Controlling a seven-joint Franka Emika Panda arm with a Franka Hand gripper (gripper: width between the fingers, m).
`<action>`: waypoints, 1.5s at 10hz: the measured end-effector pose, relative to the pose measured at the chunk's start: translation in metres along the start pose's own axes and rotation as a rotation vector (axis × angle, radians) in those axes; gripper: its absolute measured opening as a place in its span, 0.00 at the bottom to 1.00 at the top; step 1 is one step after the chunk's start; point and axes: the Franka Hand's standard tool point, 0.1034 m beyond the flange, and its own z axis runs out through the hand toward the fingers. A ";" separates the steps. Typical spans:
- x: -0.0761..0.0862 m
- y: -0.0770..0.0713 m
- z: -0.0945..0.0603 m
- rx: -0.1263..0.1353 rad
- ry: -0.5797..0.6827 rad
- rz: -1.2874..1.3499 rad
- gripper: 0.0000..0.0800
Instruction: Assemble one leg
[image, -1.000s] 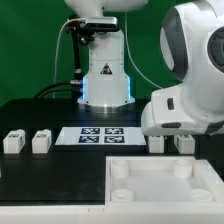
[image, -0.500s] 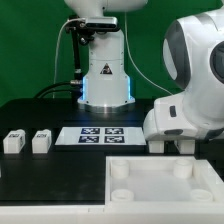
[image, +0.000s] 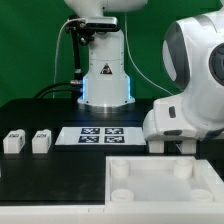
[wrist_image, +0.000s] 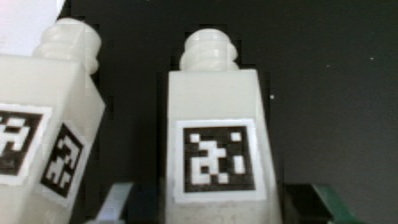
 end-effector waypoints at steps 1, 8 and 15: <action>0.000 0.000 0.000 0.000 0.000 0.000 0.36; -0.004 0.008 -0.038 0.005 0.057 -0.041 0.36; -0.024 0.030 -0.153 0.022 0.612 -0.087 0.36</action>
Offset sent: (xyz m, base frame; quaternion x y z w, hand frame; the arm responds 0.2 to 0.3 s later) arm 0.0000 0.0000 0.0000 0.0000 0.0000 0.0000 1.0000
